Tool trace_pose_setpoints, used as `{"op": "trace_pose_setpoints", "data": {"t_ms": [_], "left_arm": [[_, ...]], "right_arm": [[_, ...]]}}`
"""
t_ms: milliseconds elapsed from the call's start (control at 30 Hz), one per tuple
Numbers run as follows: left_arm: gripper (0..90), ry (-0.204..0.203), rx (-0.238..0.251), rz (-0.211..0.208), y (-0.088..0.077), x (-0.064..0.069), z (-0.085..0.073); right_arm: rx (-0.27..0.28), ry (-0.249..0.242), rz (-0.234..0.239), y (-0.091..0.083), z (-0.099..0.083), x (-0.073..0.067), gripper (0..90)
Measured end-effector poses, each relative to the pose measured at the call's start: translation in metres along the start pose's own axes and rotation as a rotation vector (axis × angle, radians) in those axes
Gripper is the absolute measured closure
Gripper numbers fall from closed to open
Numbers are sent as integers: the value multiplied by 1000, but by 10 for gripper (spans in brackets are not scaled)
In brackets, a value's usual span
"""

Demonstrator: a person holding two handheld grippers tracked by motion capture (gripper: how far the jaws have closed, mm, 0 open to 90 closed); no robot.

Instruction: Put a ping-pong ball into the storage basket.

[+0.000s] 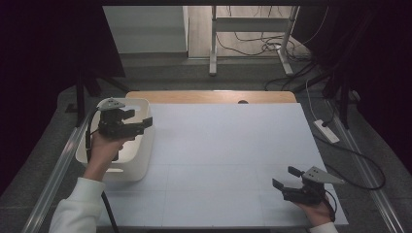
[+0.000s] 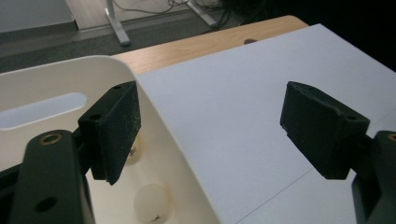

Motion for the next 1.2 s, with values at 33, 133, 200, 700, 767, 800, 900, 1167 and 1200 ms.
{"op": "trace_pose_setpoints", "data": {"t_ms": [33,133,200,700,767,800,900,1167,1200], "left_arm": [[209,1,7,-7,0,2,1],[208,6,14,-24,-1,7,2],[208,15,27,-41,-3,14,3],[208,57,52,-115,-5,40,3],[207,66,54,-123,-5,43,3],[205,71,54,-126,-5,45,2],[203,76,58,-137,-5,50,1],[199,88,57,-170,-3,60,-3],[199,91,59,-175,-3,62,-3]], "right_arm": [[-1,0,-1,0,0,0,173],[-1,2,0,0,0,0,173],[-2,2,4,1,0,-1,173],[1,12,6,-1,-1,-2,168],[0,12,6,-1,0,-2,167],[0,11,6,-1,0,-3,167],[1,9,9,0,0,-3,166],[-2,11,11,0,0,-3,164],[-2,15,11,0,0,-3,164]]}}
Point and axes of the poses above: each handheld gripper's, and its own axes: y roughly forward along the jaws, z roughly out of its top, x roughly to its right, the point moved 3 cm from there along y, roughly forward along the jaws, and after that the axes turned 11 degrees about y, right-handed, at the moved point
